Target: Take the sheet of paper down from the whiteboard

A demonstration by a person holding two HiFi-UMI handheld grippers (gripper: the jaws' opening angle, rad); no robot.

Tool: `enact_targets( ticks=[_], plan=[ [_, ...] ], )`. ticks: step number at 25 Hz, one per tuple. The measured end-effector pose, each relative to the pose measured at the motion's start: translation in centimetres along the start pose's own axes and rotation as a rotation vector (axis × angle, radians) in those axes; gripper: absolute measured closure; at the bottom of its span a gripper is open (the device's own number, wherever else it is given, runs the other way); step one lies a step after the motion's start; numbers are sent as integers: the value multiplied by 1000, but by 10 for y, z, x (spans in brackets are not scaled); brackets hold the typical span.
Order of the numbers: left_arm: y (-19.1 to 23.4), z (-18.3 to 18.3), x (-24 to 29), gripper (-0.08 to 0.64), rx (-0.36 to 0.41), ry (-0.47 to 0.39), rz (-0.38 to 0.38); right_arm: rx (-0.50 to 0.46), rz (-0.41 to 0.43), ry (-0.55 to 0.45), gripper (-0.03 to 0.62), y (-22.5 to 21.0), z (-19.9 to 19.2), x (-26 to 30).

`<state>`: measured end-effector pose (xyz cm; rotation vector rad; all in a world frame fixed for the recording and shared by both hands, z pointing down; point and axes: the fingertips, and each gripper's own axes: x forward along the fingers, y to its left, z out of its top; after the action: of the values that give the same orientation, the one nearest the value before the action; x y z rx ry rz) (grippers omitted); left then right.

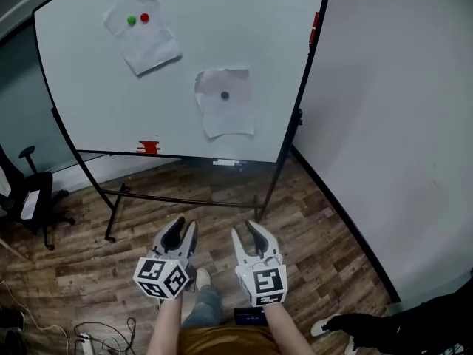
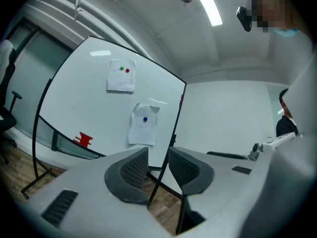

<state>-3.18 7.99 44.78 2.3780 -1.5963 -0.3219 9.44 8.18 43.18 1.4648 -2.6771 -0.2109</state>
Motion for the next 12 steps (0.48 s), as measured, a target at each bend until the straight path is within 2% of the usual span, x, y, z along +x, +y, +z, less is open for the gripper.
enact_targets(
  ticks=[5, 12],
  plan=[
    [47, 17, 78, 428, -1, 5, -10, -2, 14, 7, 461, -28, -1, 87],
    [126, 66, 191, 428, 24, 9, -28, 12, -7, -16, 460, -72, 20, 228]
  ],
)
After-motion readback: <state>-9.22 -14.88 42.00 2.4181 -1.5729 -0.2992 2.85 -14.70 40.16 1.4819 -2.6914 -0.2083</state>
